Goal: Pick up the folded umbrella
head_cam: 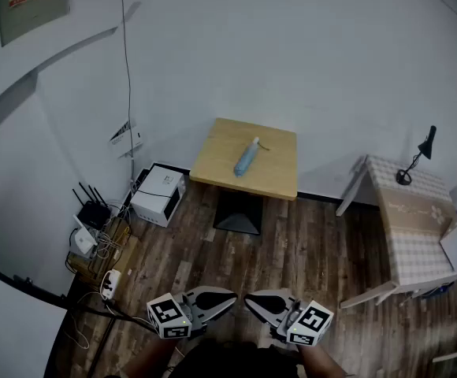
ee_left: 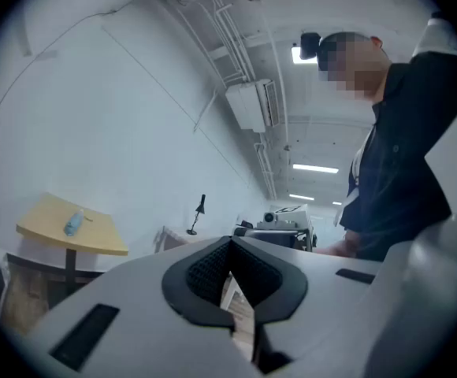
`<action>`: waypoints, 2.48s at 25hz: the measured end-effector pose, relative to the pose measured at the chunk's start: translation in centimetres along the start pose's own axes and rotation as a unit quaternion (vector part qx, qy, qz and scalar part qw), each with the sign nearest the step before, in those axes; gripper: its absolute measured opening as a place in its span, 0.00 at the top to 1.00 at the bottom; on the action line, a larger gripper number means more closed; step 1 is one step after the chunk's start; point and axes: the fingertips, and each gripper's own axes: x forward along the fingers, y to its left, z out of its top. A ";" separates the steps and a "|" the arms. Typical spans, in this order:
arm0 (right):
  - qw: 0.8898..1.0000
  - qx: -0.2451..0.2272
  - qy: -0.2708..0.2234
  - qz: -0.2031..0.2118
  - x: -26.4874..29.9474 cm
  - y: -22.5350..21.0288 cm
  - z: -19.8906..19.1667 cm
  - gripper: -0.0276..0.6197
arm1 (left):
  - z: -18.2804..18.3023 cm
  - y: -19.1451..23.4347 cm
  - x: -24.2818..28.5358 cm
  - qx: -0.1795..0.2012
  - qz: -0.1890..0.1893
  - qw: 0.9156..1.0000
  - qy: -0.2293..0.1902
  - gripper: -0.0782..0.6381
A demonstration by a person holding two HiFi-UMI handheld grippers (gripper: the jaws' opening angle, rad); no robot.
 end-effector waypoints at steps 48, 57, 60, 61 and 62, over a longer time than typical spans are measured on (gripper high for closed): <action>0.991 0.045 0.010 -0.125 -10.0 -19.3 -2.3 0.93 | -4.5 11.5 15.1 -0.065 -0.005 0.998 0.019 0.88; 0.989 0.013 0.036 -0.144 -1.3 -26.8 2.7 0.93 | -1.1 21.2 14.3 -0.073 -0.054 0.996 0.006 0.88; 0.986 -0.005 0.053 -0.160 0.0 -28.8 3.3 0.93 | -1.3 24.4 14.3 -0.081 -0.062 0.995 0.008 0.88; 0.984 -0.009 0.060 -0.168 -0.2 -29.5 3.4 0.93 | -1.3 25.1 14.5 -0.078 -0.064 0.995 0.009 0.88; 0.982 -0.008 0.067 -0.176 -0.6 -30.4 3.5 0.93 | -1.1 25.7 14.6 -0.076 -0.065 0.995 0.006 0.88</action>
